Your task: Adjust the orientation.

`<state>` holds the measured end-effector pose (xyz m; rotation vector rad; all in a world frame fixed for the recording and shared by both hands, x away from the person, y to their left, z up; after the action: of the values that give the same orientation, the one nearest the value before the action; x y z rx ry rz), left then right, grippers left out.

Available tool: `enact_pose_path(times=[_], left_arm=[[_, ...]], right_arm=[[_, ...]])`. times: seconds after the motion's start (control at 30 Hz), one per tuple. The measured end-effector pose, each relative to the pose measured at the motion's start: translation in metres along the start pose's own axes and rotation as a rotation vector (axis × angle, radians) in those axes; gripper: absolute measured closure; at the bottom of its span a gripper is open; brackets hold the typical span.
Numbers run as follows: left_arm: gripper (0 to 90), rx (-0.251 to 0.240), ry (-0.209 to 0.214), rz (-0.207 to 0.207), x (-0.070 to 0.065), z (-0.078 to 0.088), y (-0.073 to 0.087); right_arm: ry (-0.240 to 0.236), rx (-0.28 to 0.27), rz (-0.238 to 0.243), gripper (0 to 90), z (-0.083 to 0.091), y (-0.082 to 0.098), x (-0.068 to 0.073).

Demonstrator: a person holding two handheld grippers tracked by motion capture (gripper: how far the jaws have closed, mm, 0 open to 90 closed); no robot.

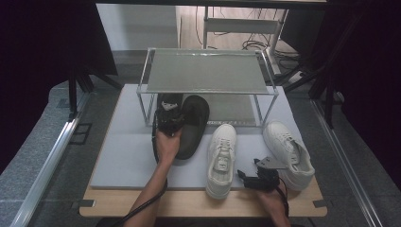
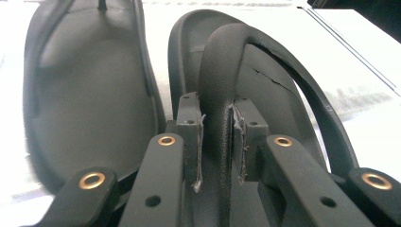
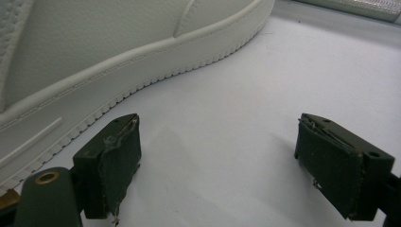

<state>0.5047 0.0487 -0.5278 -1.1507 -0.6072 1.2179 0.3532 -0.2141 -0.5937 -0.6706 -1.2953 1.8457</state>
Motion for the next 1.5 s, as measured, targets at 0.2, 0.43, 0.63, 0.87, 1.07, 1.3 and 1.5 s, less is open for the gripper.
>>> enact_pose_path(times=[0.2, 0.43, 0.63, 0.87, 1.07, 1.3, 1.5], left_arm=[[75.8, -0.02, -0.034, 0.032, 0.0, -0.016, 0.001], [76.0, -0.031, -0.091, 0.035, 0.005, -0.031, 0.005], [75.7, -0.01, -0.114, 0.042, 0.009, -0.036, 0.007], [65.8, 0.009, -0.086, 0.02, 0.009, -0.028, 0.008], [64.8, 0.018, -0.031, -0.02, 0.009, -0.006, 0.011], [71.3, 0.029, 0.091, -0.087, 0.002, 0.023, 0.012], [83.2, 0.038, 0.19, -0.124, -0.011, 0.049, 0.017]], right_arm=[[0.0, 0.0, 0.0, 15.0, 0.0, 0.0, 0.0], [0.0, 0.0, 0.0, 15.0, 0.0, 0.0, 0.0], [0.0, 0.0, 0.0, 15.1, 0.0, 0.0, 0.0], [0.0, 0.0, 0.0, 15.0, 0.0, 0.0, 0.0], [0.0, 0.0, 0.0, 15.0, 0.0, 0.0, 0.0], [-0.001, 0.002, 0.004, 15.0, 0.0, 0.0, 0.0], [0.0, 0.003, 0.002, 15.1, 0.0, 0.0, 0.0]])
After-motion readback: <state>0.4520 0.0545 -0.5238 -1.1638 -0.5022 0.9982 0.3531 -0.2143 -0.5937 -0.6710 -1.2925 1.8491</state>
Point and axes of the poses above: each handheld gripper's, and its own axes: z roughly backward along the jaws, y roughly out of its underside, x roughly to its left, the point moved 10 cm from there along -z, roughly forward along the jaws, and after that the axes turned 14 degrees about -x, right-handed, at the moved point
